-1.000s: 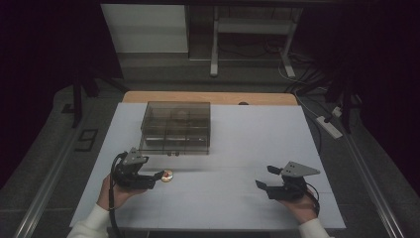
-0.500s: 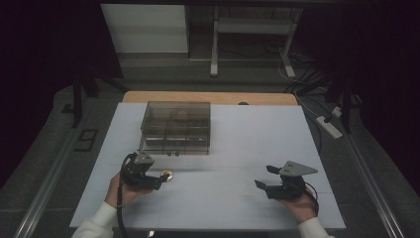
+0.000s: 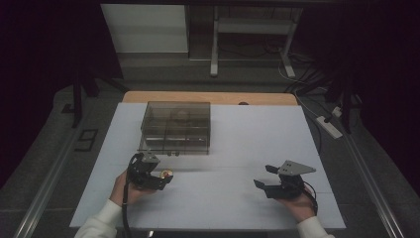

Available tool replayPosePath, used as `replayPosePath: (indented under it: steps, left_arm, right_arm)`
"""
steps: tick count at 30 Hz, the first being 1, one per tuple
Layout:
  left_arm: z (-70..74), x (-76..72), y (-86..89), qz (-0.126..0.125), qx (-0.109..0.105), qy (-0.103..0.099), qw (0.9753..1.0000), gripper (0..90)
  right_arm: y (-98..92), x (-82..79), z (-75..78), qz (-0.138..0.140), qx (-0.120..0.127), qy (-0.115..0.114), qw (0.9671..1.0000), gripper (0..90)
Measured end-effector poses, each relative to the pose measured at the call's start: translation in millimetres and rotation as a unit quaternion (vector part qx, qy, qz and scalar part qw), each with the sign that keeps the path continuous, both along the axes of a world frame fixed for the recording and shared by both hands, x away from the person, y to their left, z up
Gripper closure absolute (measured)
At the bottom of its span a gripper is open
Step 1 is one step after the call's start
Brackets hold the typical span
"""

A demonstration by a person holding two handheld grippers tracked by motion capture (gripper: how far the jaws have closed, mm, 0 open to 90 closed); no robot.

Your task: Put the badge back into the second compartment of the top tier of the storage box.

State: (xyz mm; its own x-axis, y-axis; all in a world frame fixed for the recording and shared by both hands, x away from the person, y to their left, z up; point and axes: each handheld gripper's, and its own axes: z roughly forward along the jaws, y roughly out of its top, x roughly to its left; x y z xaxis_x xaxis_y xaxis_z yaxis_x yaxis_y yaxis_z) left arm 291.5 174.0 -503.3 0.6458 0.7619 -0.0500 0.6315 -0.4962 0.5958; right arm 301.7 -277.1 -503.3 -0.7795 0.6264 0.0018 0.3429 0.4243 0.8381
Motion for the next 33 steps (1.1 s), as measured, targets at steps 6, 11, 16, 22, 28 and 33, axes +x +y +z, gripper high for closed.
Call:
replayPosePath:
  steps: [6, 11, 16, 22, 28, 33]
  left_arm:
    - [-2.9, 3.7, -5.5, 0.005, 0.005, 0.004, 1.0000, 21.8]
    - [-5.8, 7.4, -6.9, 0.003, 0.005, 0.012, 0.9999, 20.9]
    - [-9.0, 10.1, -7.0, 0.008, 0.012, 0.014, 0.9998, 20.6]
    - [-14.3, 16.0, -9.2, 0.011, 0.022, 0.025, 0.9994, 20.2]
    - [-20.2, 19.9, -12.6, 0.011, 0.036, 0.034, 0.9987, 20.0]
    - [-24.4, 21.3, -15.1, 0.010, 0.049, 0.041, 0.9979, 21.1]
  right_arm:
    - [-1.4, -4.3, -0.6, 0.002, -0.007, -0.001, 1.0000, 26.5]
    - [-2.9, -6.0, 0.7, -0.002, -0.001, -0.005, 1.0000, 26.4]
    - [-1.6, -5.7, -0.8, -0.001, -0.007, -0.003, 1.0000, 26.3]
    - [0.3, -4.9, -2.5, 0.000, -0.014, -0.002, 0.9999, 26.1]
    - [-0.5, -5.3, -2.7, -0.002, -0.015, -0.002, 0.9999, 26.1]
    - [-1.9, -6.3, -2.6, -0.003, -0.015, -0.002, 0.9999, 26.1]
